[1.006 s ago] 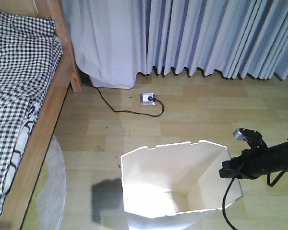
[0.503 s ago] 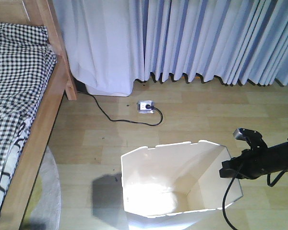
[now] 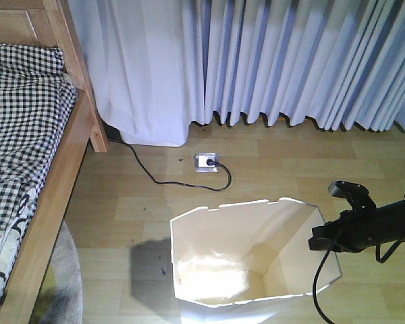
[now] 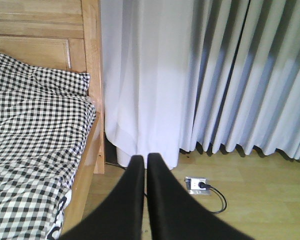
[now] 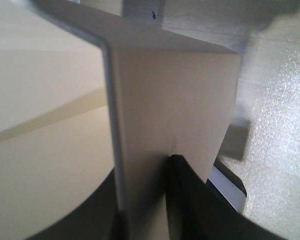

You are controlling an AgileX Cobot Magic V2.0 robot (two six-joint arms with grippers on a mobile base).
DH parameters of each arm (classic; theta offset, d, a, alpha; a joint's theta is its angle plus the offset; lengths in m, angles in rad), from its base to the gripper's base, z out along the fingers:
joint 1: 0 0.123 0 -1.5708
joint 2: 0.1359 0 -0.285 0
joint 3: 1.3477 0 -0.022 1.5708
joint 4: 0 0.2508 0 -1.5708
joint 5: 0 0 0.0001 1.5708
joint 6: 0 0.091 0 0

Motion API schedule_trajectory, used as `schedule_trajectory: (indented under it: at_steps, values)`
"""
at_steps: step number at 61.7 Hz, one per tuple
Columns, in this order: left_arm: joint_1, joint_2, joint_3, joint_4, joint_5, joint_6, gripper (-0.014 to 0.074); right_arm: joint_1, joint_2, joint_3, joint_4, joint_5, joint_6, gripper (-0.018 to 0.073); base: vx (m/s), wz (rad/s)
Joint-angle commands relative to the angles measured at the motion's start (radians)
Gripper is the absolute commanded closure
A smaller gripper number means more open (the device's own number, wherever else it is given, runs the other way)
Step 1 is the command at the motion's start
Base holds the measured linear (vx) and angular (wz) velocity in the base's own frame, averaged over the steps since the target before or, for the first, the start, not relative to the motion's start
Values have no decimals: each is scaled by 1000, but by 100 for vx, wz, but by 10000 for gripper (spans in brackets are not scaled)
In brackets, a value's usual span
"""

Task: Move trash bin to bedside with robot
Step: 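Carry the bin in the right gripper up to the bed frame by the curtains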

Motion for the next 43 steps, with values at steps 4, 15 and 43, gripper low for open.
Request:
schedule_trajectory:
  at_steps: [4,15,43]
  values:
    - [0,-14,12,-4,-69,-6,602,-2,-64,-7,39,222,3,563,14,6]
    - [0,-14,12,-4,-69,-6,602,-2,-64,-7,39,222,3,563,14,7]
    - [0,-14,12,-4,-69,-6,602,-2,-64,-7,39,222,3,563,15,4]
